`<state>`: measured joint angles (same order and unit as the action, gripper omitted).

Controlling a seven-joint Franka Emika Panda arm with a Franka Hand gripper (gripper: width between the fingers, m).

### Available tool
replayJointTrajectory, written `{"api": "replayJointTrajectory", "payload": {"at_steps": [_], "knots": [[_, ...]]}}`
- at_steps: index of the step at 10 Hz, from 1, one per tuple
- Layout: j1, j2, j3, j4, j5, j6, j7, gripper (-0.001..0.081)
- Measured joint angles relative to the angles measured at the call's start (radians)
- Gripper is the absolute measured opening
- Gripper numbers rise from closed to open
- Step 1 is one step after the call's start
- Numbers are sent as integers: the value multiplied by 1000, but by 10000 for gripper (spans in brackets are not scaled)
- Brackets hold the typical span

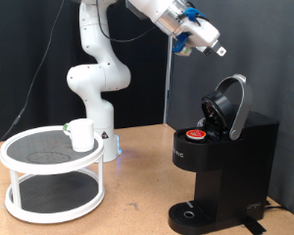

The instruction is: Make a cup of coffee with the keurig machine

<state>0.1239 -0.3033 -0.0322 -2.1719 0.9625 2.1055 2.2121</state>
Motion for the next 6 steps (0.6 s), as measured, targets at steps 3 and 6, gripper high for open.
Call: {"api": "replayJointTrajectory", "payload": {"at_steps": [3,6], "knots": [[37,0,62,1,24,13,18,734],[65,7,149,10,52,121,104,734]]}}
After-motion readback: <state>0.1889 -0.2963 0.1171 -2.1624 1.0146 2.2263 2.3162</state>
